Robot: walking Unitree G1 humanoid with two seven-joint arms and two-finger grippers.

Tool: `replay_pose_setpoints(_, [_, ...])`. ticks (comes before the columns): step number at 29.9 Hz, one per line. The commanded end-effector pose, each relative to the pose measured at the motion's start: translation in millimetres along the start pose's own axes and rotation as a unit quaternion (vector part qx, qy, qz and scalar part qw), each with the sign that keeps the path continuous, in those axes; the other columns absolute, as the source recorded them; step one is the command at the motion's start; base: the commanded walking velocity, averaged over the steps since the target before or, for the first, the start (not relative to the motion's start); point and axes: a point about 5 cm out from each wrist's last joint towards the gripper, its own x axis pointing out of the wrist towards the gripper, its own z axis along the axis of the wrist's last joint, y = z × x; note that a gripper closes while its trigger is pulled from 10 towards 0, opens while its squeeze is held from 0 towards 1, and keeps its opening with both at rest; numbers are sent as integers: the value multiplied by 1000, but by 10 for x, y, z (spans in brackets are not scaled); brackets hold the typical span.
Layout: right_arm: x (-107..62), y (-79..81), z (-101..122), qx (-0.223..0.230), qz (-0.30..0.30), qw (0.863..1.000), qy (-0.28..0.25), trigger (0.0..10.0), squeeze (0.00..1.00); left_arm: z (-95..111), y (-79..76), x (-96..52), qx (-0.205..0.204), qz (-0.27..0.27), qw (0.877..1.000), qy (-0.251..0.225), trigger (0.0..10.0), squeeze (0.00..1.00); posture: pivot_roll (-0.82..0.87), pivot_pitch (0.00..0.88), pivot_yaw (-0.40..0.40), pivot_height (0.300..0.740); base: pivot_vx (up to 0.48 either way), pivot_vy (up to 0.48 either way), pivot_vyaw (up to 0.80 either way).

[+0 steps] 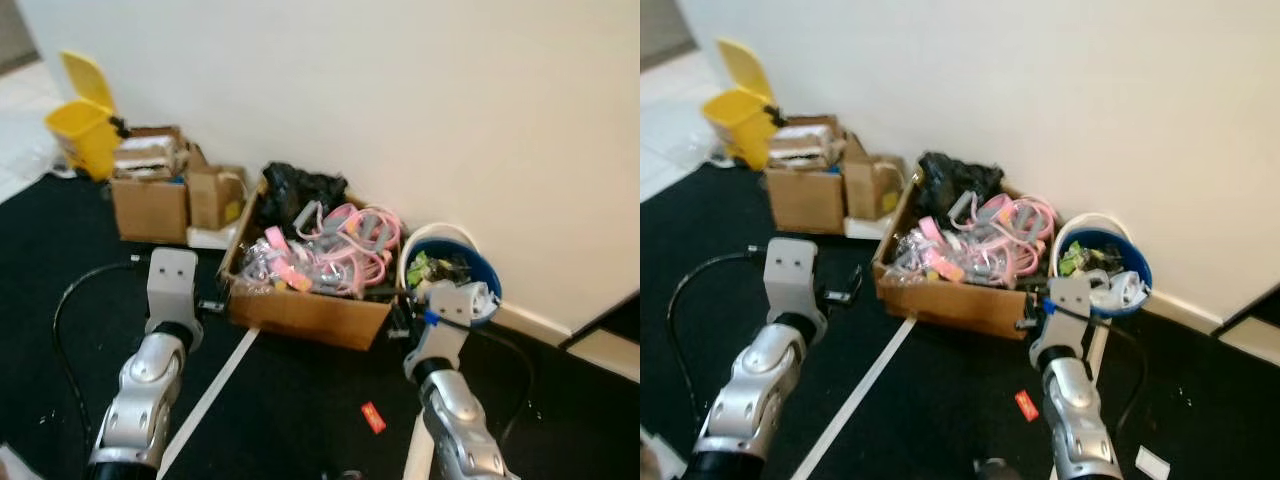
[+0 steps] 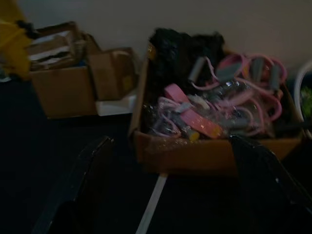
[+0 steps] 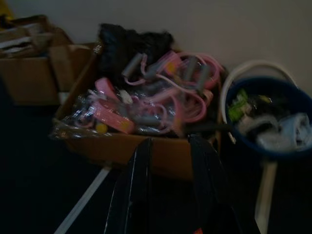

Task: Picking trash to rubbish bin

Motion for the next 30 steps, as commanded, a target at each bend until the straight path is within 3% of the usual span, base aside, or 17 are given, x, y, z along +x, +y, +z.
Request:
replay_pose_setpoints(1, [-26,-52,-35,-3,-11,1000,10,10000,0,-58,-23,-19,-5,-9,1000,12,10000,0,46,165,14,740,0,0,-800])
replay_pose_setpoints(7, [-39,-44,-41,-2,-12,1000,11,10000,0,-80,-144,-31,-16,-34,999,16,10000,0,39,164,15,740,0,0,-800])
replay_pose_setpoints(30, [-38,-59,-47,2,-14,1000,13,10000,0,-110,-135,-44,-7,-40,999,18,10000,0,40,142,13,740,0,0,-800])
